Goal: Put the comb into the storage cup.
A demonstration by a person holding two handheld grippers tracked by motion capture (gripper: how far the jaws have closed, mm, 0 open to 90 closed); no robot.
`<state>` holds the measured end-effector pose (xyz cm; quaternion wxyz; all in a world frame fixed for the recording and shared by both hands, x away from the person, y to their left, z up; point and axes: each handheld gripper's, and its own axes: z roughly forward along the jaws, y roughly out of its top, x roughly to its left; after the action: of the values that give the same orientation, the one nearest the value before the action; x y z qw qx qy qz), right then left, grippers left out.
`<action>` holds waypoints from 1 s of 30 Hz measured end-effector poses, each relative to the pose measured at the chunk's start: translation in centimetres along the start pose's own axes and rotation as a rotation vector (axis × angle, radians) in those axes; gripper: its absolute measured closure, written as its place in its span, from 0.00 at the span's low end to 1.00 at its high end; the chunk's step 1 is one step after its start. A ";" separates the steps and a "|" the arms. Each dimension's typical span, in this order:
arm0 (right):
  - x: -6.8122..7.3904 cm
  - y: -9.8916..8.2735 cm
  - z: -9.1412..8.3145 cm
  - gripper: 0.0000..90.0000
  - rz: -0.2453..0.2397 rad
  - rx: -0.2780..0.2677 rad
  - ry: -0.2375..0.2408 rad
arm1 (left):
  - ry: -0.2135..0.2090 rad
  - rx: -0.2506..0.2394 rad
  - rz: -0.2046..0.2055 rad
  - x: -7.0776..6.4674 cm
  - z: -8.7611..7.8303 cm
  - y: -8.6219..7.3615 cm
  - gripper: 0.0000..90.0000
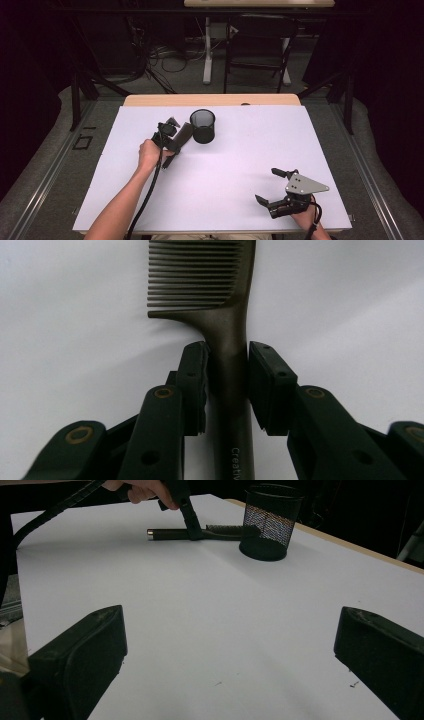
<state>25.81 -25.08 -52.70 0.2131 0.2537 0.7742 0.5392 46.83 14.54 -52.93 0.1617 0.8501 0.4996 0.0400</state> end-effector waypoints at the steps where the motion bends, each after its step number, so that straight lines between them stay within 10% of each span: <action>1: 0.0 0.0 0.0 0.00 -0.001 -0.005 0.001 | 0.000 -0.005 -0.003 0.0 0.0 0.0 0.78; 30: -0.2 0.0 0.0 0.00 0.003 -0.001 -0.007 | -0.074 -0.117 -0.041 1.6 -1.9 -1.3 0.80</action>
<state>25.91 -25.20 -52.71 0.2151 0.2568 0.7728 0.5391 46.16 16.96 -51.71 0.2304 0.8296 0.5076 0.0341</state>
